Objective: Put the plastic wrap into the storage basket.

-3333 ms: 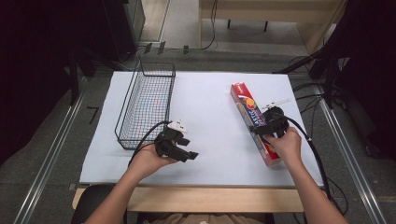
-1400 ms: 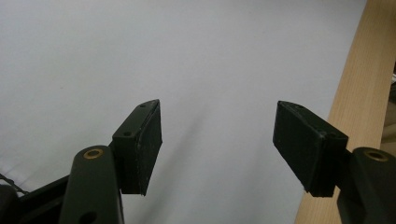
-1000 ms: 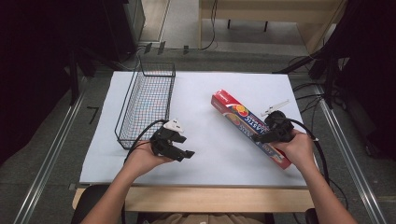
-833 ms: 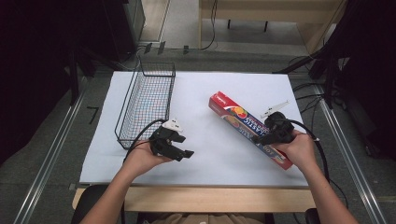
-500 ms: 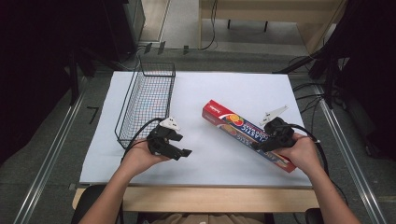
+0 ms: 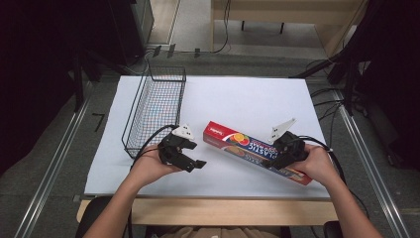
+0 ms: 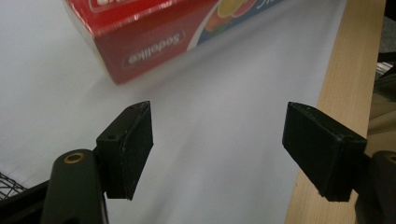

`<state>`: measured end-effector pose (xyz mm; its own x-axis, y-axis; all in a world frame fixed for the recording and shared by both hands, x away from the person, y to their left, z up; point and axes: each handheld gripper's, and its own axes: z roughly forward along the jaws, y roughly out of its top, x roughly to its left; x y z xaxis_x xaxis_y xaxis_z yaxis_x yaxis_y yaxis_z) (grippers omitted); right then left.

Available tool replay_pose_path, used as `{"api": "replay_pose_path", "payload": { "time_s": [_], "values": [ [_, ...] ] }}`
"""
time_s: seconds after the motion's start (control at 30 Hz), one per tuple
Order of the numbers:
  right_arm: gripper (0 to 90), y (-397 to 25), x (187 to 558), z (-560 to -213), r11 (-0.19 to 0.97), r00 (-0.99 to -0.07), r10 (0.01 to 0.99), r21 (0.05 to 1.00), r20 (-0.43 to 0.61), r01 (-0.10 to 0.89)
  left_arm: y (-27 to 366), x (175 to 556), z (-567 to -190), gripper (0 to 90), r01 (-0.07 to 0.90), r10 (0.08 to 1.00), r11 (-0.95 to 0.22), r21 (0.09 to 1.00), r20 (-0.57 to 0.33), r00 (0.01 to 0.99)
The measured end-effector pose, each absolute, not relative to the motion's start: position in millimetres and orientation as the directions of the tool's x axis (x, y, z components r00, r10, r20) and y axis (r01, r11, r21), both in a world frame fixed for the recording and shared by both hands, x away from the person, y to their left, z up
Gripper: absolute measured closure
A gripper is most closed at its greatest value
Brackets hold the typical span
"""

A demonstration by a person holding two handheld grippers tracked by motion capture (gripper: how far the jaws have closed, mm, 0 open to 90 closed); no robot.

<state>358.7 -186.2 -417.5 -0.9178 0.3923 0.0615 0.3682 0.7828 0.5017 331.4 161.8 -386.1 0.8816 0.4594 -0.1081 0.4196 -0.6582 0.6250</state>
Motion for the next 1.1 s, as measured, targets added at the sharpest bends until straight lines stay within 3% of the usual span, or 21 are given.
{"api": "replay_pose_path", "payload": {
  "time_s": [0.6,0.67,1.1],
  "values": [
    [41.0,-164.9,342.8,-422.9,0.848,-0.975,0.212,0.483,0.071,0.220,151.8,332.4,-372.8,25.1,0.347,0.387,-0.699,0.625,-0.077,0.919],
    [41.0,-162.0,342.1,-423.1,0.844,-0.975,0.192,0.488,0.110,0.221,148.8,332.2,-373.3,25.3,0.336,0.372,-0.711,0.618,-0.076,0.925],
    [40.9,-143.5,331.4,-416.8,0.866,-0.991,0.118,0.480,0.068,0.137,128.9,328.3,-376.5,24.4,0.281,0.302,-0.768,0.575,-0.062,0.951]
  ]
}}
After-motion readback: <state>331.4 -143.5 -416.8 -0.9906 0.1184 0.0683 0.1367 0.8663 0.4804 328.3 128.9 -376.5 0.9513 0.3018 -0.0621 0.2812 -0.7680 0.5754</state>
